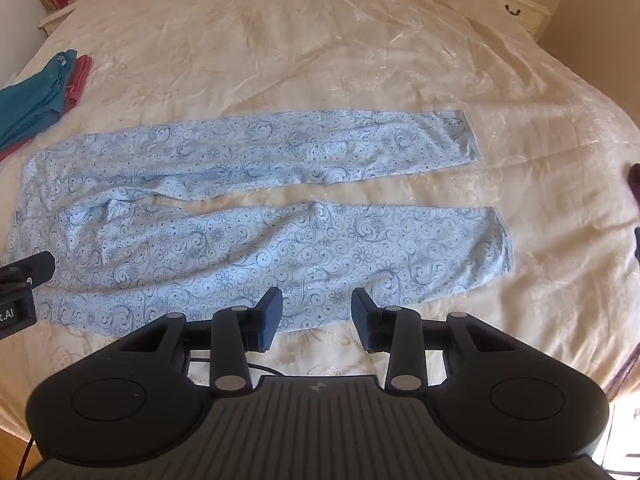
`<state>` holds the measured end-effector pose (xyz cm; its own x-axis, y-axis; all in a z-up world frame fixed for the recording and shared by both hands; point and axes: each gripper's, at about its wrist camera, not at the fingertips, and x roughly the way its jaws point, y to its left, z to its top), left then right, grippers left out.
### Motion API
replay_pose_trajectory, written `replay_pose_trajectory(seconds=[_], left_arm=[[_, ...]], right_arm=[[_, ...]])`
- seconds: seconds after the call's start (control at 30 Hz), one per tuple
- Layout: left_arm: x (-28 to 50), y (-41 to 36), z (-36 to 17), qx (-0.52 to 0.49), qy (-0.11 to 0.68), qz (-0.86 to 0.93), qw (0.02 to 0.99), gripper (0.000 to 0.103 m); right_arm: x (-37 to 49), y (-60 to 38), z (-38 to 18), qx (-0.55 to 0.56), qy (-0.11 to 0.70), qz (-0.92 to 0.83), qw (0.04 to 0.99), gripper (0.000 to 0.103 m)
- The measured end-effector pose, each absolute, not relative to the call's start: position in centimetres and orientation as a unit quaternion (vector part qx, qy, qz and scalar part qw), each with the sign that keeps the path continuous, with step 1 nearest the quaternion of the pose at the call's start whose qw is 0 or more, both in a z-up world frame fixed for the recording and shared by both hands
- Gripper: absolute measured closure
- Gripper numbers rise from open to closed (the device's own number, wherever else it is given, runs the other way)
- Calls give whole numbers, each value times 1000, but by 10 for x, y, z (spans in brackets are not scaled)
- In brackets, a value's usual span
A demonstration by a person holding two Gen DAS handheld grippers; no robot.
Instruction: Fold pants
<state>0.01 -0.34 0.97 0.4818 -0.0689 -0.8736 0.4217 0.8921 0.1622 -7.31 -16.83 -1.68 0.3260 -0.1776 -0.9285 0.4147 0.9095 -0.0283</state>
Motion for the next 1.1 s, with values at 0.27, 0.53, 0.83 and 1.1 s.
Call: replay_pose_trajectory(seconds=[0.27,0.53,0.83,1.1], left_arm=[[-2,2,10,156,479,-155,850,29],[2,3,9,145,482,-142,853,29],[4,1,-13,155,519,-134,830,30],[-7,-3,-32,153,554,-127,809,29]], right_arm=[[-72,-167,-16,106,550,-181,808,66],[-71,-165,-16,106,547,-178,811,66],[-75,-166,-18,124,542,-169,814,66],[-90,-166,-17,127,520,-165,828,66]])
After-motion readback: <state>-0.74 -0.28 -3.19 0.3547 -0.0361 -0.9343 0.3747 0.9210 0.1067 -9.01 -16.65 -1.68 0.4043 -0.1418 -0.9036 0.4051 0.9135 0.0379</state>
